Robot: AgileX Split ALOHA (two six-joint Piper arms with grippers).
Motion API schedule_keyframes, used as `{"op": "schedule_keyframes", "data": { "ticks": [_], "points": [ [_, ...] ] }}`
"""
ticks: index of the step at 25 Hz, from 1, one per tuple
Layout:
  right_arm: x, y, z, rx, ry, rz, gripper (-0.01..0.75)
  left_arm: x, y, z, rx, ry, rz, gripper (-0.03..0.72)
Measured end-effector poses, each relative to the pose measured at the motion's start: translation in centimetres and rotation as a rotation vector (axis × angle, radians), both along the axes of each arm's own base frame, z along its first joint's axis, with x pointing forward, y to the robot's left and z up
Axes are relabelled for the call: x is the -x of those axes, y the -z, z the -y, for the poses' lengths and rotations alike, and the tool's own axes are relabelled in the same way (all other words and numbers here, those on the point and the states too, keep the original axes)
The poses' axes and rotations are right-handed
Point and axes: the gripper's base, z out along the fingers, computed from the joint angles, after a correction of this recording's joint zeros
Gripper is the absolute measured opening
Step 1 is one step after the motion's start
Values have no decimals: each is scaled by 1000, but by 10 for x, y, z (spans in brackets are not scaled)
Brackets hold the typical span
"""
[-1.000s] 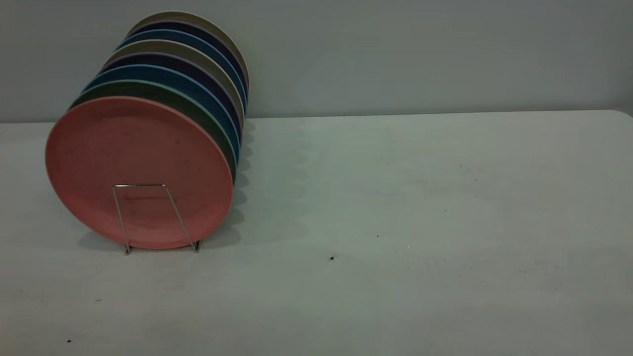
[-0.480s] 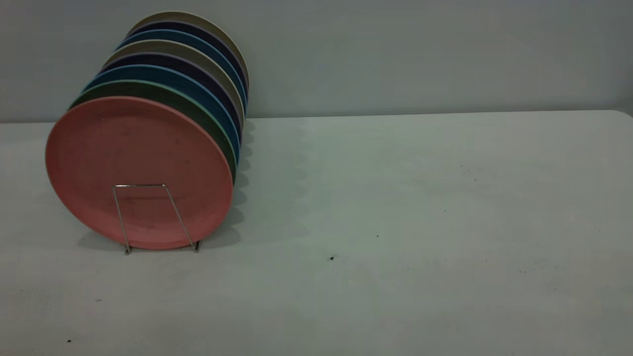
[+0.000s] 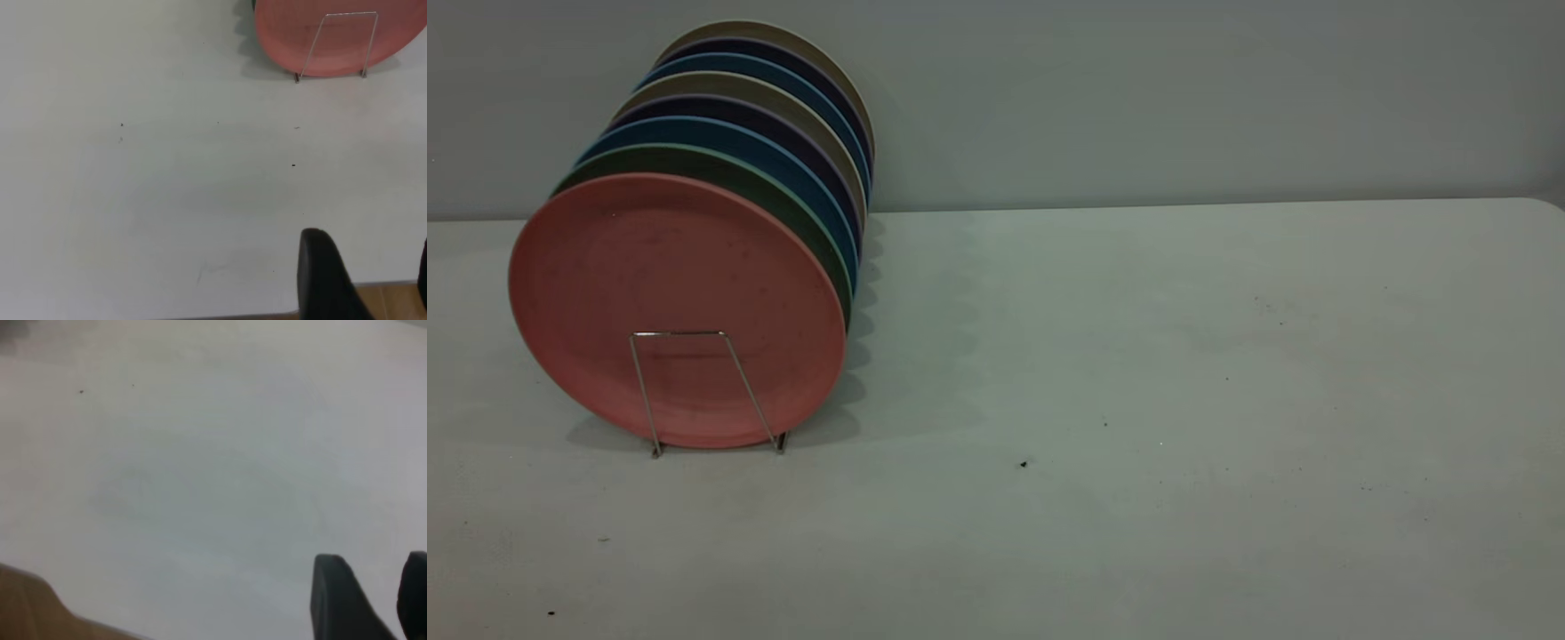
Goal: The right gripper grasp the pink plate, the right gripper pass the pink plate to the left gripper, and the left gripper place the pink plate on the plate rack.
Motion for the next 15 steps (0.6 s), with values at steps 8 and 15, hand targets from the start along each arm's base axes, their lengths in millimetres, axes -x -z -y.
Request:
{"op": "schedule_keyframes", "data": {
  "ticks": [8,15],
  "points": [
    [0,0,0,0,0,0,237,0,0,0,4,-3,0,377],
    [0,0,-1,-3,75,0,237,0,0,0,0,0,0,377]
  ]
}}
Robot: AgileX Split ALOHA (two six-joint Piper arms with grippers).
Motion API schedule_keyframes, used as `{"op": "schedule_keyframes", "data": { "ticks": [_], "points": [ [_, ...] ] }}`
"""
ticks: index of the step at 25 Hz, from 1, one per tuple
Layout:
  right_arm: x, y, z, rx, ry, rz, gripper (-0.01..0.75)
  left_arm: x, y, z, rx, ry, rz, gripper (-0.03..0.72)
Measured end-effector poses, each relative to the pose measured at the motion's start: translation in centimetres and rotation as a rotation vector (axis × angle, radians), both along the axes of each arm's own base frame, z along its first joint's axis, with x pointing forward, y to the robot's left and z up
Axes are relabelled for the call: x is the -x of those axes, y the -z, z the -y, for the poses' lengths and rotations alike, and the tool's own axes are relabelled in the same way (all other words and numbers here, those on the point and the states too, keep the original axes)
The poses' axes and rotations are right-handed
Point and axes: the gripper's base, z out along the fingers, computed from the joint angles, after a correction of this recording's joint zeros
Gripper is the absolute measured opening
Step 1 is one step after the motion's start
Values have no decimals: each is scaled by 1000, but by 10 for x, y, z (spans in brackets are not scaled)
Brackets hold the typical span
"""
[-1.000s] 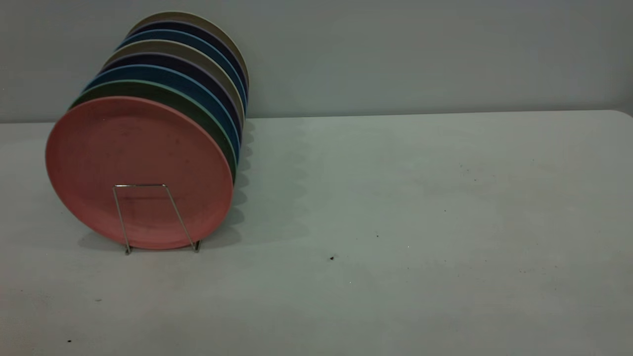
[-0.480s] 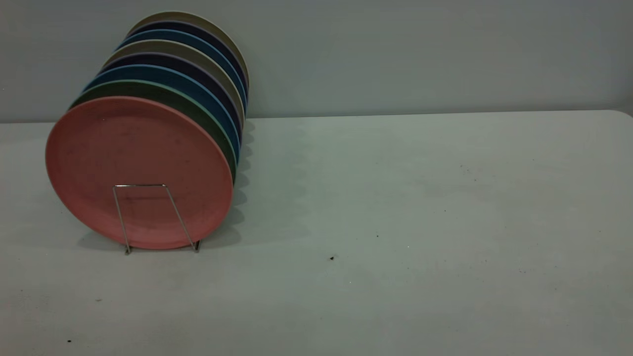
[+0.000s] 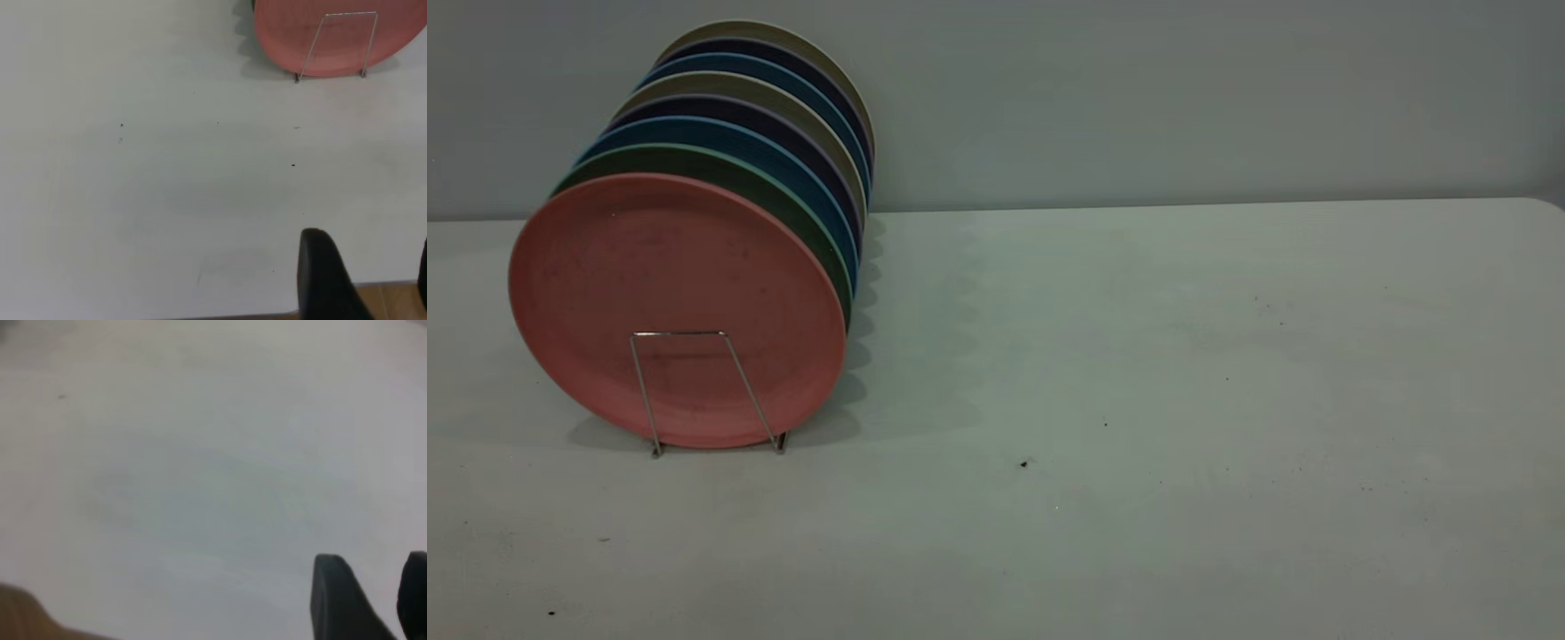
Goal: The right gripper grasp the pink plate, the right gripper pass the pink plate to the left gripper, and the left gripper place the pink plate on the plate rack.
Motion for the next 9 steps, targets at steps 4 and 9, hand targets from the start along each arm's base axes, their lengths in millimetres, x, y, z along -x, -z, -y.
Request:
{"op": "schedule_keyframes", "data": {
  "ticks": [4,9],
  "points": [
    [0,0,0,0,35,0,237,0,0,0,0,0,0,377],
    [0,0,0,0,36,0,237,0,0,0,0,0,0,377]
  ]
}}
